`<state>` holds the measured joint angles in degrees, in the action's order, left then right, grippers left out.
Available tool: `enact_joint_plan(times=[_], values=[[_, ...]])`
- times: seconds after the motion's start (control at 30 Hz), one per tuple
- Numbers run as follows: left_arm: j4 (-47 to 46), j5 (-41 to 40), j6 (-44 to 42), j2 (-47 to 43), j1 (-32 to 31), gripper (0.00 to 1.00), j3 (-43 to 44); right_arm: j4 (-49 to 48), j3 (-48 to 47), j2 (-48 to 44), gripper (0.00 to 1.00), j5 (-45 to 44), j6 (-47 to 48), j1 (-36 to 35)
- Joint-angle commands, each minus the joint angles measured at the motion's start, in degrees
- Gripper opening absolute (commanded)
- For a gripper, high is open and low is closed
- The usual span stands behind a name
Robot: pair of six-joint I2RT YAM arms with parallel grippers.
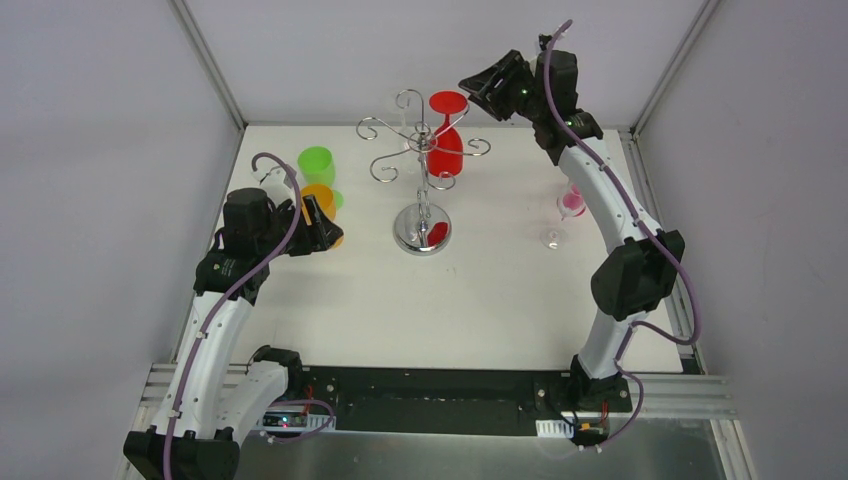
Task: Take the wine glass off the wine glass rack
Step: Pick up the wine glass from the wine rack.
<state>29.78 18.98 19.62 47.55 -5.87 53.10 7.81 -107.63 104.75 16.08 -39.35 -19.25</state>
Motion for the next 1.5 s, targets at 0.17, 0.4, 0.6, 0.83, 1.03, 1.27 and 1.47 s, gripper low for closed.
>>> enact_joint_plan(times=[0.17,0.4,0.6,0.83,1.03,1.27,1.47], values=[[-1.7,0.4,-1.4,-0.4,0.9,0.60,-0.2,-3.3,-2.2,-1.0,0.47,5.8,-1.1,0.2],[-1.6,0.5,-1.4,-0.3,1.1,0.60,-0.2,-5.5,-1.3,-1.4,0.47,9.3,-0.7,0.1],[-1.6,0.5,-1.4,-0.2,1.2,0.60,-0.2,-6.1,-1.3,-1.7,0.47,10.5,0.3,0.1],[-1.6,0.5,-1.4,-0.1,1.2,0.60,-0.3,-6.6,-1.8,-1.8,0.47,12.1,1.3,0.1],[-1.5,0.4,-1.5,-0.1,1.2,0.60,-0.2,-6.1,-2.1,-1.4,0.48,11.4,1.3,-0.1],[-1.4,0.4,-1.6,0.0,1.2,0.60,-0.2,-4.9,-2.7,-0.6,0.50,10.7,1.9,-0.1],[-1.3,0.4,-1.6,0.2,1.2,0.60,-0.1,-4.9,-4.3,0.9,0.50,11.1,1.9,-0.1]])
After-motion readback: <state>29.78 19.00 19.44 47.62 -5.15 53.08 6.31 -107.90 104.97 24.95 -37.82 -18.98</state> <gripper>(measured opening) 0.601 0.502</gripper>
